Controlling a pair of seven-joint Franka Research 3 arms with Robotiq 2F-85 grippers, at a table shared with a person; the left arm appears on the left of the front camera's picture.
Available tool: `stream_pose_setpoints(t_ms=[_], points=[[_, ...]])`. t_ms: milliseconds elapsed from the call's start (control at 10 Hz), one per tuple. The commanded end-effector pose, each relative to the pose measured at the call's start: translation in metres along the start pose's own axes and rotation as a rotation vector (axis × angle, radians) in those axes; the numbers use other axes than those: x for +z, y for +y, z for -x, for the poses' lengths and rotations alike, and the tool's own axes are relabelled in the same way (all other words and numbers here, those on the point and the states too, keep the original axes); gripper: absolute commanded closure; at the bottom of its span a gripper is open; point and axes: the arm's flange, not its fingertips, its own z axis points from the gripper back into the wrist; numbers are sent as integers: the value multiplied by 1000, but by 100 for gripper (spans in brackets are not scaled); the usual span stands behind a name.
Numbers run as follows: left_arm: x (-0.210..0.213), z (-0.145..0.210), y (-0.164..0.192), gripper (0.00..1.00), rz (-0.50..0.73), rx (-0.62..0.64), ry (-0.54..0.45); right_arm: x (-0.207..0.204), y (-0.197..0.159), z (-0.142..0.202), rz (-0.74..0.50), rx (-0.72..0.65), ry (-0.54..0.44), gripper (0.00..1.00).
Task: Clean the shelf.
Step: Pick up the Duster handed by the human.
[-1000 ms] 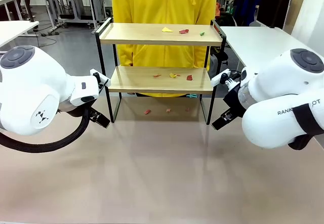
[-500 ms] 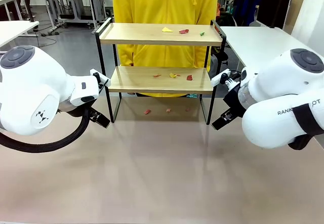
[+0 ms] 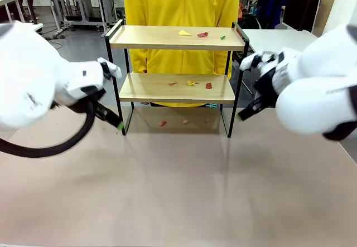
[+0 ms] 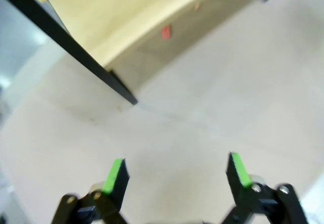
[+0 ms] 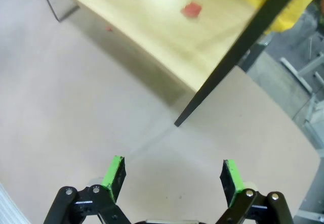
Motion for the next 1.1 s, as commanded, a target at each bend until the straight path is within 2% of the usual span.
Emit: stream_pose_setpoints(t_ms=[0,100,200,300,500,600,700,800,900,1000], points=[[53,-9,48,0,119,-34,-6,40,-55,2,-150,71,-50,0],[67,-12,68,0,217,-96,-17,49,-79,6,-219,129,-89,0],[75,-12,94,0,369,-276,-48,52,-108,10,-265,190,-159,0],[75,-14,122,0,425,-357,-107,48,-135,13,-308,247,-201,0],[64,-7,172,0,518,-515,-309,38,-170,25,-387,392,-263,0],[54,-7,180,0,511,-545,-400,29,-187,34,-430,433,-292,0],[49,-5,180,0,506,-561,-415,21,-196,38,-488,421,-326,0],[49,-2,174,0,481,-467,-349,54,-166,41,-356,382,-266,0],[64,4,172,0,442,-530,-381,54,-166,41,-356,382,-266,0],[64,4,172,0,442,-530,-381,54,-166,41,-356,382,-266,0]])
